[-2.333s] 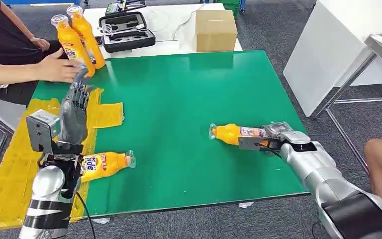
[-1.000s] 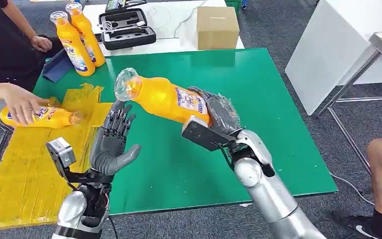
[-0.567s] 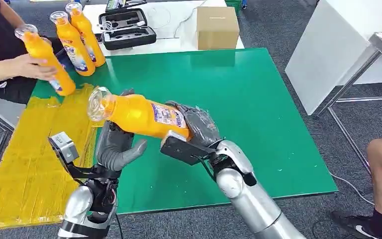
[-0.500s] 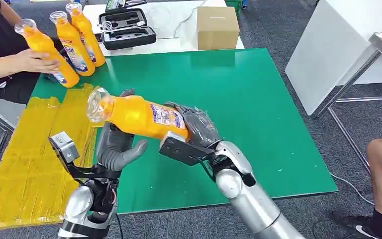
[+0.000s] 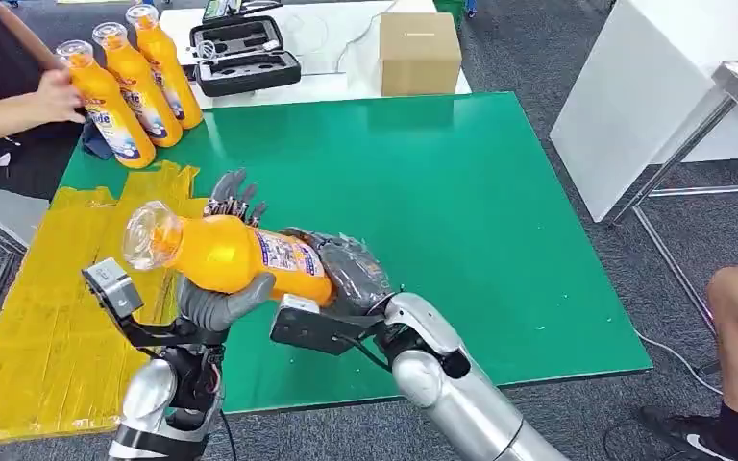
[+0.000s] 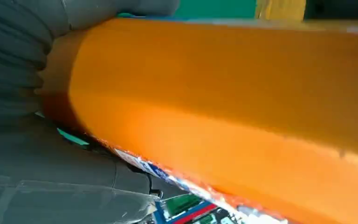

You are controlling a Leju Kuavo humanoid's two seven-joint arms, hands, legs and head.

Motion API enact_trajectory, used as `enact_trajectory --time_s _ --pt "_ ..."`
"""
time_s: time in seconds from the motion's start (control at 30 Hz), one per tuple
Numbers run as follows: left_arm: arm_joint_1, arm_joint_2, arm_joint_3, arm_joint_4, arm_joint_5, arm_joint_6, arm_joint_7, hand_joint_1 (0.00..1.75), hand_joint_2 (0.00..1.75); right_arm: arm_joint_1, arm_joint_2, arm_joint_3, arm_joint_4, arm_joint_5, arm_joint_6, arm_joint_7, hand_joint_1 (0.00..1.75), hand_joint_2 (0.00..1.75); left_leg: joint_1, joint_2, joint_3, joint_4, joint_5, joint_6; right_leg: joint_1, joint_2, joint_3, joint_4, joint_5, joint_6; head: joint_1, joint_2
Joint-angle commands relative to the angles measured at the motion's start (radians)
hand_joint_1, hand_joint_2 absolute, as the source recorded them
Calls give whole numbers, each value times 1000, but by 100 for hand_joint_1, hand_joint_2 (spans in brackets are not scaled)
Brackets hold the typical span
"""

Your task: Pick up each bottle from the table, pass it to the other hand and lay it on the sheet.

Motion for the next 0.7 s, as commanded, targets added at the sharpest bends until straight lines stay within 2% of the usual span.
enact_trajectory --time_s 0.03,0.17,0.2,0.3,0.43,0.53,0.7 --pt "-52 28 23 50 -44 -1 12 0 175 -29 -38 172 -23 22 27 -15 175 175 1 -1 4 0 -2 -2 2 -2 5 0 -2 -2 0 0" --pt "-64 25 32 81 -75 -26 2 0 175 -58 -49 258 -104 37 48 -10 175 175 1 1 3 0 -1 -1 1 0 3 0 -1 -2 0 0" --pt "-64 26 31 81 -83 -30 -3 175 175 -62 -51 269 -115 38 51 -5 175 175 1 1 5 1 -3 -2 2 -1 5 0 -2 -3 0 0" --pt "-64 17 34 68 -98 -29 -18 175 175 -96 -63 276 -110 22 58 -1 175 175 0 0 2 0 -1 -1 1 -1 2 0 -1 -1 0 0" --pt "-56 16 32 54 -122 -20 -25 175 175 -53 -70 248 -107 26 47 11 175 175 2 -1 5 0 -2 -2 2 -3 6 -1 -2 -2 0 0" --pt "-58 15 30 57 -123 -21 -25 175 175 -54 -72 245 -102 27 46 12 175 175 0 -1 2 0 0 -1 1 -1 2 -1 -1 -1 0 0" --pt "-53 17 23 54 -135 -21 -31 175 175 -55 -69 234 -94 27 46 12 175 175 2 -2 6 1 -3 -2 2 -4 7 -1 -3 -3 0 0"
